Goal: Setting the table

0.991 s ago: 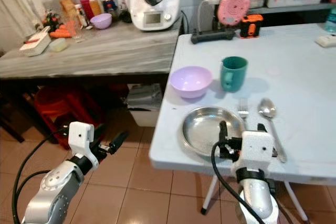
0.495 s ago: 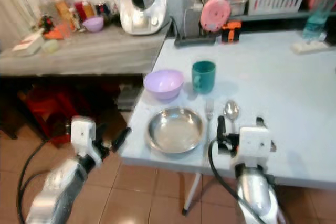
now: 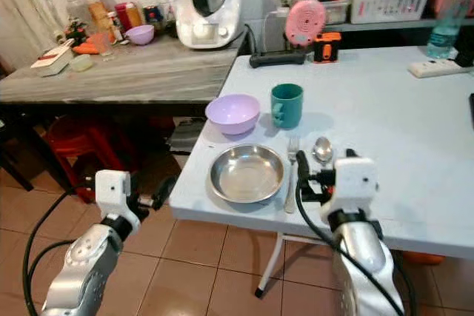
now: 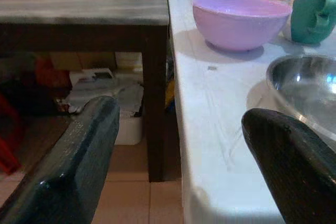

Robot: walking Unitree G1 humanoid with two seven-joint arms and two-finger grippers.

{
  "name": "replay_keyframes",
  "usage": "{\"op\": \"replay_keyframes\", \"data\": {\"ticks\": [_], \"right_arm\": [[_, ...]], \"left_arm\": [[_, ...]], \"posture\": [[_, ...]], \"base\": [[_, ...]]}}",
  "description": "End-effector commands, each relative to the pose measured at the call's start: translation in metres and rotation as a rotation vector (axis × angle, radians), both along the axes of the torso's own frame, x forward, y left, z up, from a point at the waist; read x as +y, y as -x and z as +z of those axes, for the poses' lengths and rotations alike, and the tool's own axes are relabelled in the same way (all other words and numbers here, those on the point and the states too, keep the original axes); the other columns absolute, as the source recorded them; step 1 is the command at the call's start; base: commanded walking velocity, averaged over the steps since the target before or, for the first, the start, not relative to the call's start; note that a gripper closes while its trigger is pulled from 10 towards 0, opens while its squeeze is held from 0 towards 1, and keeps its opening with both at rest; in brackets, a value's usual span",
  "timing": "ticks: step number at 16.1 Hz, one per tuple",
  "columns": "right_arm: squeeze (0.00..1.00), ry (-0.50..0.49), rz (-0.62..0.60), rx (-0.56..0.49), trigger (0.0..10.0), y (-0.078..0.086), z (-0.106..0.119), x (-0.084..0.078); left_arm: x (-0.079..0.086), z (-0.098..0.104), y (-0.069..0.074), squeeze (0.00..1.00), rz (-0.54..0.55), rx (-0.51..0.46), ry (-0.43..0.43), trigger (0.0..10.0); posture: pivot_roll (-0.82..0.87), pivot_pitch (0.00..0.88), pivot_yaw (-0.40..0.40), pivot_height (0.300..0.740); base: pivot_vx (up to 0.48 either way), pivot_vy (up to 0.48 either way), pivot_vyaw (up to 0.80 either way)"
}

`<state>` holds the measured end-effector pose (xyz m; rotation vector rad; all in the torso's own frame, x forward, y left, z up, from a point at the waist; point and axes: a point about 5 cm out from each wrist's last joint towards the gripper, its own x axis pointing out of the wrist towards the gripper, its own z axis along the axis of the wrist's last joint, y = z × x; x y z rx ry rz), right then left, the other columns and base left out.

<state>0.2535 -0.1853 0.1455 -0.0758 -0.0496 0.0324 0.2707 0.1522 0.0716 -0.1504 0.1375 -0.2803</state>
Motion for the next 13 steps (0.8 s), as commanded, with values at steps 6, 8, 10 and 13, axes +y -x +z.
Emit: {"op": "replay_keyframes", "data": {"ticks": [6,8,10,13], "right_arm": [[0.0,-0.083,0.197,0.168,10.0,-0.024,-0.018,0.024],[0.0,-0.1,0.225,0.208,10.0,-0.027,-0.022,0.029],[0.0,-0.116,0.248,0.239,10.0,-0.029,-0.024,0.032],[0.0,-0.116,0.211,0.26,10.0,-0.026,-0.024,0.028]], "left_arm": [[0.015,-0.008,0.015,0.0,-0.11,-0.003,-0.061,10.0],[0.015,-0.01,0.018,0.0,-0.137,0.005,-0.055,10.0],[0.014,-0.01,0.022,0.0,-0.177,0.004,-0.036,10.0],[0.009,0.0,0.023,0.0,-0.245,-0.02,0.026,10.0]], "posture": [[-0.14,0.0,0.131,0.74],[-0.13,0.0,0.128,0.74],[-0.13,0.0,0.122,0.74],[-0.12,0.0,0.119,0.74]], "base": [[0.0,0.0,0.0],[0.0,0.0,0.0],[0.0,0.0,0.0],[0.0,0.0,0.0]]}}
